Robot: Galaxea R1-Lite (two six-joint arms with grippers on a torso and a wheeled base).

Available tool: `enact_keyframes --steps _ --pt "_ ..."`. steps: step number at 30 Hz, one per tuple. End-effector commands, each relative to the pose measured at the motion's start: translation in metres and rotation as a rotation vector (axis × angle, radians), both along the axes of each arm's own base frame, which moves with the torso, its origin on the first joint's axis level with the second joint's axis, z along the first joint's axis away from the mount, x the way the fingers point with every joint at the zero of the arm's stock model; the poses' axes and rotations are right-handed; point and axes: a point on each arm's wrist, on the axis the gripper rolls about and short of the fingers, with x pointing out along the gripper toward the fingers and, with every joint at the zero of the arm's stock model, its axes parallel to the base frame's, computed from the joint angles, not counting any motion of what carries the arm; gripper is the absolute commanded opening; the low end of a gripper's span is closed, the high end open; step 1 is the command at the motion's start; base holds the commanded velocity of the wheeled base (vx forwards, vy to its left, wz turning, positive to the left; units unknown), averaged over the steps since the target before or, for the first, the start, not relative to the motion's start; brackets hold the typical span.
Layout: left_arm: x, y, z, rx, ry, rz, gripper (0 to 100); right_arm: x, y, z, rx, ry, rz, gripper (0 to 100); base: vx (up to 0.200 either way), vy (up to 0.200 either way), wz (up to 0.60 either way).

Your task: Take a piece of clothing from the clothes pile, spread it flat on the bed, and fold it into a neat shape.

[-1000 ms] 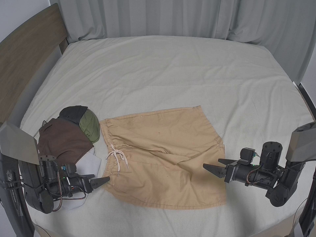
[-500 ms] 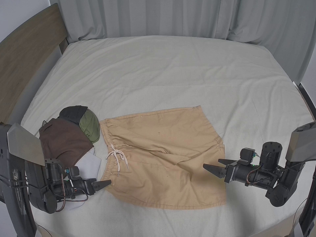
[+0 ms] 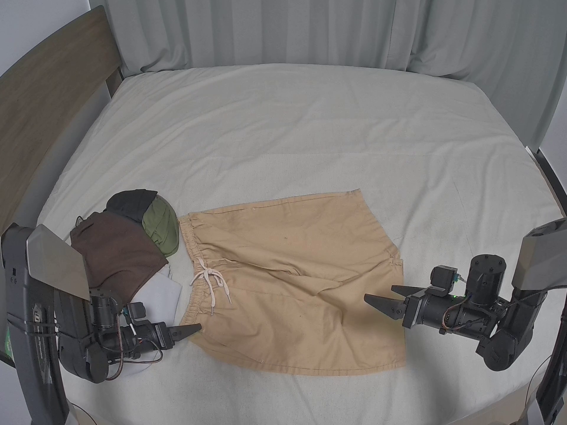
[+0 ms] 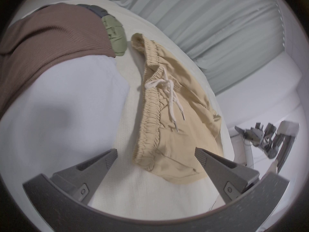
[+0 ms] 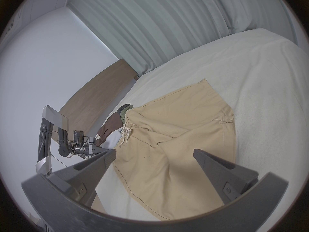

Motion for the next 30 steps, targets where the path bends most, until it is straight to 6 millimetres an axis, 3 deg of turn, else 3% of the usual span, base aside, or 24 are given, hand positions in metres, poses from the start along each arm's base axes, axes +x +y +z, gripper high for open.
enact_keyframes --steps 1,24,25,30 --pt "0.0075 -0.0053 0.0000 -0.030 0.014 0.048 100 0.0002 -0.0001 -0.0004 0.000 0.001 0.000 100 0.000 0.000 0.00" --pt "0.0117 -0.0151 -0.0054 -0.013 0.012 0.042 100 -0.0001 -0.0006 0.0003 0.000 -0.001 -0.002 100 0.000 0.000 0.00" --pt "0.0117 -0.0151 -0.0054 -0.013 0.012 0.042 0 -0.0003 -0.0003 0.0003 0.000 -0.001 0.000 100 0.000 0.000 0.00" --pt "0.0116 -0.0151 -0.0059 -0.012 0.013 0.041 0 -0.0017 -0.0012 -0.0006 -0.002 0.007 -0.002 100 0.000 0.000 0.00"
